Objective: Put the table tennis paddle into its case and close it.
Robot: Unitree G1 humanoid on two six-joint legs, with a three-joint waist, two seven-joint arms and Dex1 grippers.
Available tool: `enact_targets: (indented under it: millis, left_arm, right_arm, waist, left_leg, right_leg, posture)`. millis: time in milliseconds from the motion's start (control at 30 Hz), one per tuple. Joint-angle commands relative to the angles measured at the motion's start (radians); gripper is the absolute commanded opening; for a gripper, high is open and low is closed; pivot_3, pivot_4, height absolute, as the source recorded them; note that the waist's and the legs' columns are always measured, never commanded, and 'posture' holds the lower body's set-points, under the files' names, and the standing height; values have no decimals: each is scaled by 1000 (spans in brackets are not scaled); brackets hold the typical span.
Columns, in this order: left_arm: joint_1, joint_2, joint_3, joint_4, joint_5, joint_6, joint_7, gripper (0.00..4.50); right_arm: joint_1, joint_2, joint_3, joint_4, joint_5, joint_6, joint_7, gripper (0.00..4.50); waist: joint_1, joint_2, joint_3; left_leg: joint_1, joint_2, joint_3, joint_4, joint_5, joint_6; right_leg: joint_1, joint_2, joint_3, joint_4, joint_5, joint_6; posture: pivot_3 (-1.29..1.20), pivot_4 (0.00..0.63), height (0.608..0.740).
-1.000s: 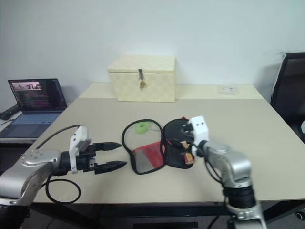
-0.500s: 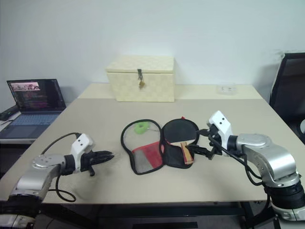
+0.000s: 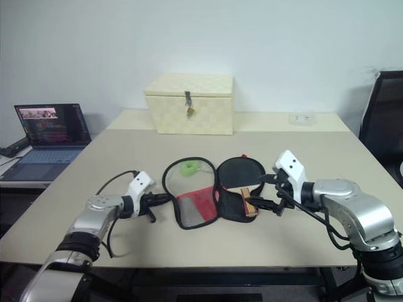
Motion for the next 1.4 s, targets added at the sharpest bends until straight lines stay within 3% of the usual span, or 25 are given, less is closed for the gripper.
enact_targets:
  millis: [33,333,533,733,900,1133,1233,1400]
  left_arm:
    - [-39,-43,-19,6,10,-27,-29,11]
    - [-246,-196,-34,-49,-21,-19,-87,11]
    - [-457,-319,-20,160,8,-104,-40,11]
    - [-516,-354,-16,285,33,-189,-20,11]
    - [-434,-298,18,220,-6,-186,-81,11]
    - [-106,-90,97,-280,-182,100,-255,2]
    - [22,-8,148,-470,-245,217,-236,2]
    - [137,46,198,-651,-298,327,-163,2]
  right_arm:
    - [5,-23,-31,-41,11,-20,-2,4425]
    - [35,-103,-121,-33,50,3,23,4425]
    - [53,-149,-175,5,54,32,-2,4425]
    - [58,-136,-172,0,54,61,-57,4425]
    - [35,-37,-138,38,43,94,-160,4425]
    - [-65,181,-102,249,-3,144,-340,4463]
    - [-111,252,-92,387,-52,109,-394,4463]
    - [-159,303,-60,567,-123,27,-404,4463]
  waist:
    - [5,0,0]
    - [13,-1,0]
    - [9,-1,0]
    - [-15,-1,0]
    - [-20,-1,0]
    - [-28,0,0]
    - [-25,0,0]
    - [-4,-1,0]
  left_leg:
    - [0,0,0,0,0,0]
    - [-1,-1,-1,2,0,0]
    - [-1,-2,-1,2,0,0]
    - [1,-3,1,0,0,0]
    - [1,0,1,0,0,0]
    - [0,2,-2,0,0,-1]
    - [0,2,-2,0,1,-1]
    - [0,0,-2,0,0,-1]
  right_leg:
    - [1,0,0,0,0,0]
    - [1,0,-1,-1,1,1]
    - [3,0,-1,-2,1,2]
    - [2,2,2,-1,1,2]
    - [2,3,2,-1,1,2]
    - [-2,2,3,1,1,1]
    - [-2,1,4,2,1,1]
    - [-2,0,3,1,1,1]
  posture:
    - [0,150,740]
    - [0,150,740]
    - [0,150,740]
    - [0,150,740]
    - [0,150,740]
    - [0,150,740]
    - [0,150,740]
    - [0,150,740]
